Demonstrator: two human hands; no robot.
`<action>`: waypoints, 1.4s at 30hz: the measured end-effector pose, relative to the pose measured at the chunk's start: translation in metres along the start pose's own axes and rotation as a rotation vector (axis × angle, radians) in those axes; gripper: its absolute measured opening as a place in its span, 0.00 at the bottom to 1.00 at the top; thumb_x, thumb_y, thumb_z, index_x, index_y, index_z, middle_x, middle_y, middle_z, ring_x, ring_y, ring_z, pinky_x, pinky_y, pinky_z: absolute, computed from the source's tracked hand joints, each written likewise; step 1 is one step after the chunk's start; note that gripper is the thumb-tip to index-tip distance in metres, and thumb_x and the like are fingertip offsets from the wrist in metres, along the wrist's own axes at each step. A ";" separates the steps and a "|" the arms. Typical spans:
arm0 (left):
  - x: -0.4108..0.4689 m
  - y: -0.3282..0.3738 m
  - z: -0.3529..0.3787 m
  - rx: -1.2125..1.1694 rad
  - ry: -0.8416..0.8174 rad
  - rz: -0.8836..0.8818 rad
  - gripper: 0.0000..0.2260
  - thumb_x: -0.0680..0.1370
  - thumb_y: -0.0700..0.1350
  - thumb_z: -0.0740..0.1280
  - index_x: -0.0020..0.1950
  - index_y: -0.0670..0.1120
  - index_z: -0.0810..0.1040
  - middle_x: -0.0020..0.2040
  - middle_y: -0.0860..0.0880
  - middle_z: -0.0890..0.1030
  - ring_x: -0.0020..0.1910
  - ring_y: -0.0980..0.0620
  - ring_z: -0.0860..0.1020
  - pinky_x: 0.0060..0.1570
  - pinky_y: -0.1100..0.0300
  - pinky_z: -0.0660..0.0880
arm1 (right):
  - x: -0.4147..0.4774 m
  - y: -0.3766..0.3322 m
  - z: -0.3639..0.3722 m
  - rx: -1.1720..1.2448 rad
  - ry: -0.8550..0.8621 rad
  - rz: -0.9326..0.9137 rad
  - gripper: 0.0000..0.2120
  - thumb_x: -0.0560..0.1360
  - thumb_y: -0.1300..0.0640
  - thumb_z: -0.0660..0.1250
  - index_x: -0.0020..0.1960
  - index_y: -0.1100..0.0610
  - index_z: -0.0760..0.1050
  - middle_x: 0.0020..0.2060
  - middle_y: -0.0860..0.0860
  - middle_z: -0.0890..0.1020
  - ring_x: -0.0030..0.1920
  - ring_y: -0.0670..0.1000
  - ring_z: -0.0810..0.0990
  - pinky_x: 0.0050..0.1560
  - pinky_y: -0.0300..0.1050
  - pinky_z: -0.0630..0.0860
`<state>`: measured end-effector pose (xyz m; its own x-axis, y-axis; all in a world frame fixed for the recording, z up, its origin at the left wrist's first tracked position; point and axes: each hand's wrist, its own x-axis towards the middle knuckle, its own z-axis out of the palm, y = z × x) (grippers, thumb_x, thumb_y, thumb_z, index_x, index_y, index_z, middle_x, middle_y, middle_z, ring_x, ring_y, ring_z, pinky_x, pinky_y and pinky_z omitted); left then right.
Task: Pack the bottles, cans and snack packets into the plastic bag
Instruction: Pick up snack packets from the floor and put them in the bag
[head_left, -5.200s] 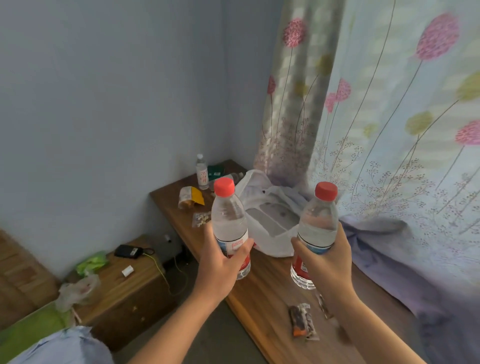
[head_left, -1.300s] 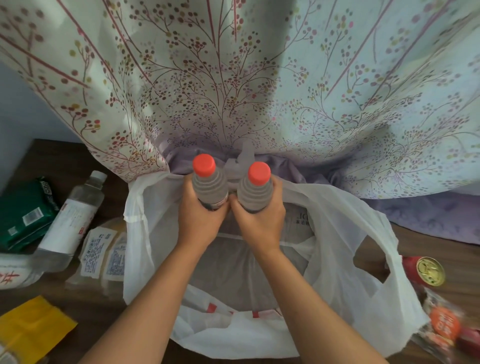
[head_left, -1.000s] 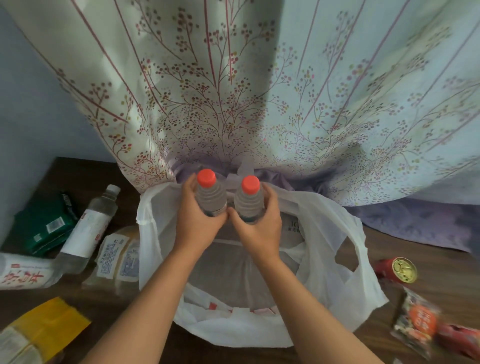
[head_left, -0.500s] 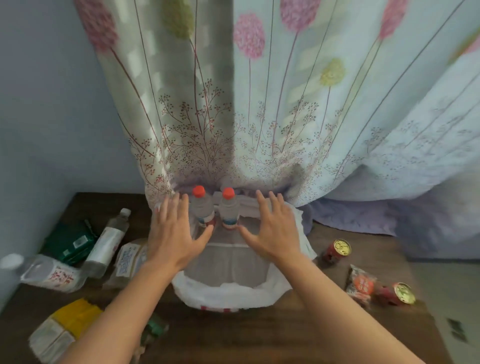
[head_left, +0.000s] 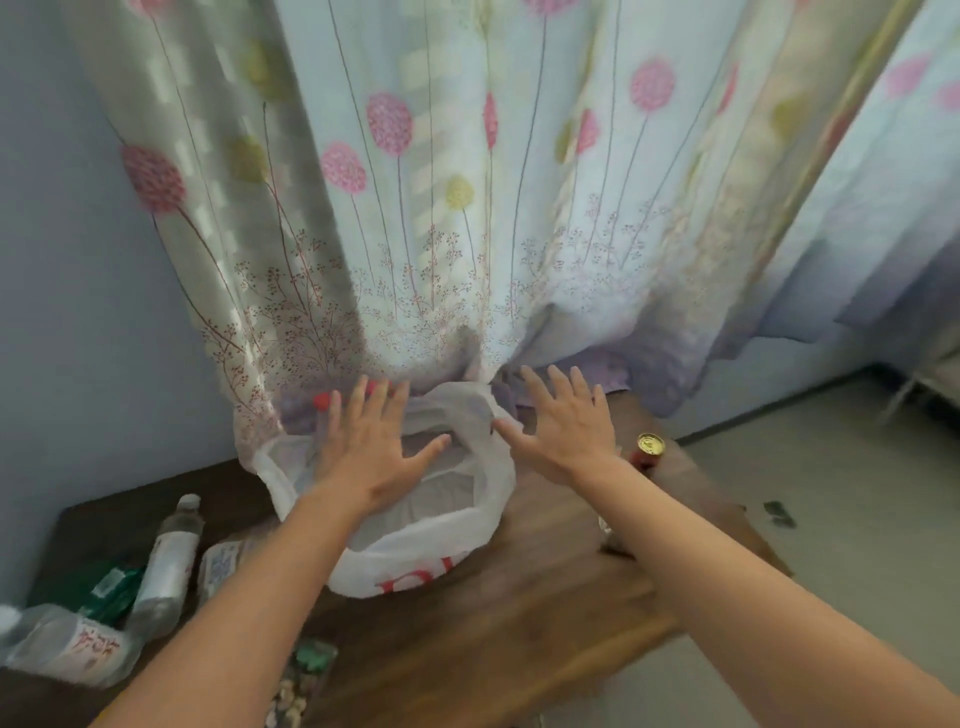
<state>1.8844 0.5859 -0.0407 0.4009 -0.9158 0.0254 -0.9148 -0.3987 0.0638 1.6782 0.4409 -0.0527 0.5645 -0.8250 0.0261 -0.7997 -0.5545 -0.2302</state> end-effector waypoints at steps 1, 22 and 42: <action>-0.002 0.011 -0.002 -0.008 -0.006 0.034 0.49 0.71 0.79 0.37 0.85 0.52 0.44 0.85 0.48 0.46 0.83 0.47 0.40 0.79 0.41 0.37 | -0.012 0.009 -0.007 -0.008 0.011 0.036 0.50 0.68 0.19 0.39 0.83 0.43 0.47 0.83 0.54 0.53 0.83 0.60 0.47 0.80 0.66 0.47; -0.009 0.414 0.002 -0.111 0.012 0.697 0.43 0.76 0.76 0.46 0.85 0.53 0.45 0.85 0.49 0.47 0.83 0.46 0.40 0.80 0.43 0.38 | -0.270 0.339 -0.110 -0.071 0.226 0.725 0.43 0.75 0.24 0.52 0.84 0.44 0.49 0.83 0.54 0.56 0.82 0.60 0.52 0.79 0.64 0.53; 0.041 0.732 0.052 -0.108 -0.044 0.793 0.43 0.77 0.75 0.50 0.85 0.52 0.45 0.85 0.48 0.49 0.83 0.45 0.42 0.80 0.43 0.39 | -0.302 0.618 -0.163 -0.027 0.172 0.794 0.43 0.76 0.27 0.56 0.84 0.44 0.46 0.83 0.54 0.54 0.83 0.59 0.50 0.80 0.62 0.51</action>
<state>1.2286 0.2536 -0.0444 -0.3714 -0.9263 0.0641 -0.9157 0.3768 0.1396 0.9807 0.3297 -0.0442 -0.2110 -0.9774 0.0141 -0.9543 0.2029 -0.2194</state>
